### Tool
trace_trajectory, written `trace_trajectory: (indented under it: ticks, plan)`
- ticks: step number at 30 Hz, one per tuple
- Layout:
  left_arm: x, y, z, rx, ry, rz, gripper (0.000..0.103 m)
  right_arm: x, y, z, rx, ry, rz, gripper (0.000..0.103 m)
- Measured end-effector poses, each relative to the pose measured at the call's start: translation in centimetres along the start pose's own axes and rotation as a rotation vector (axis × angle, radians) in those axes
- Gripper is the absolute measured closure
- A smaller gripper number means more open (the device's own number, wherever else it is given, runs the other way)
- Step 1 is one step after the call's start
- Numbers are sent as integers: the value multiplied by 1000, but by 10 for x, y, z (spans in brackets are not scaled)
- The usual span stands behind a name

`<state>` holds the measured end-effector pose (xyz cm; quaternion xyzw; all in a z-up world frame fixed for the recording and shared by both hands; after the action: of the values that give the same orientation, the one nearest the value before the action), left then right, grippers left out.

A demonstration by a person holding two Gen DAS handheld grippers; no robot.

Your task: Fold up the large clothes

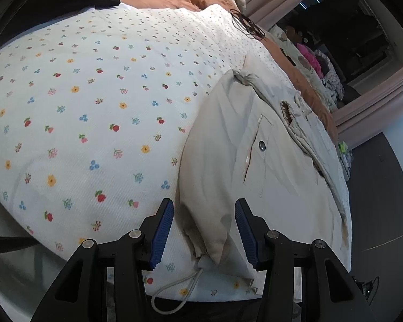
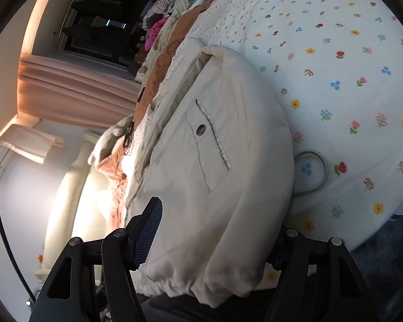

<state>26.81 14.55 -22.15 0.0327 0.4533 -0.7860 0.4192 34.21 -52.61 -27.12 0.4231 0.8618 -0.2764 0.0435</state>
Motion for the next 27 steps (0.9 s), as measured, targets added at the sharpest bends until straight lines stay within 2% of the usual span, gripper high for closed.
trace_trajectory:
  ticks: [7, 14, 18, 19, 20, 21, 22, 27]
  plan:
    - [-14, 15, -4, 57, -44, 12, 53, -8, 15, -4, -19, -3, 27, 35]
    - [-5, 14, -3, 147, -88, -12, 54, -6, 17, -9, -29, -17, 43, 36]
    - [8, 9, -2, 212, -104, -31, 57, 2, 18, -6, -47, -3, 21, 49]
    - [11, 9, -1, 208, -98, -36, 65, 5, 18, -6, -46, 0, 14, 57]
    - [14, 8, -1, 192, -92, -42, 81, 7, 18, -5, -37, 4, 12, 63]
    - [15, 8, 0, 181, -94, -49, 85, 8, 18, -4, -20, 13, 14, 81]
    - [15, 5, 0, 182, -103, -39, 86, 8, 16, -2, -17, 24, 15, 91]
    - [13, -25, 12, 211, -83, 62, 90, 5, -7, -16, -27, 25, 67, 94]
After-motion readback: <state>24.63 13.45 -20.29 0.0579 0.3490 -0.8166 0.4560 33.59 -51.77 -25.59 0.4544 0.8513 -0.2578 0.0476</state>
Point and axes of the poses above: each gripper's, at about its wrist camera, not at the fingertips, and y roughly the way its jaws point, z to its right, x to its underside, the point moved 3 cm from there along y, roughly the way its jaws point, and after that the axes turned 4 degrees about z, right-handed, at the moved point
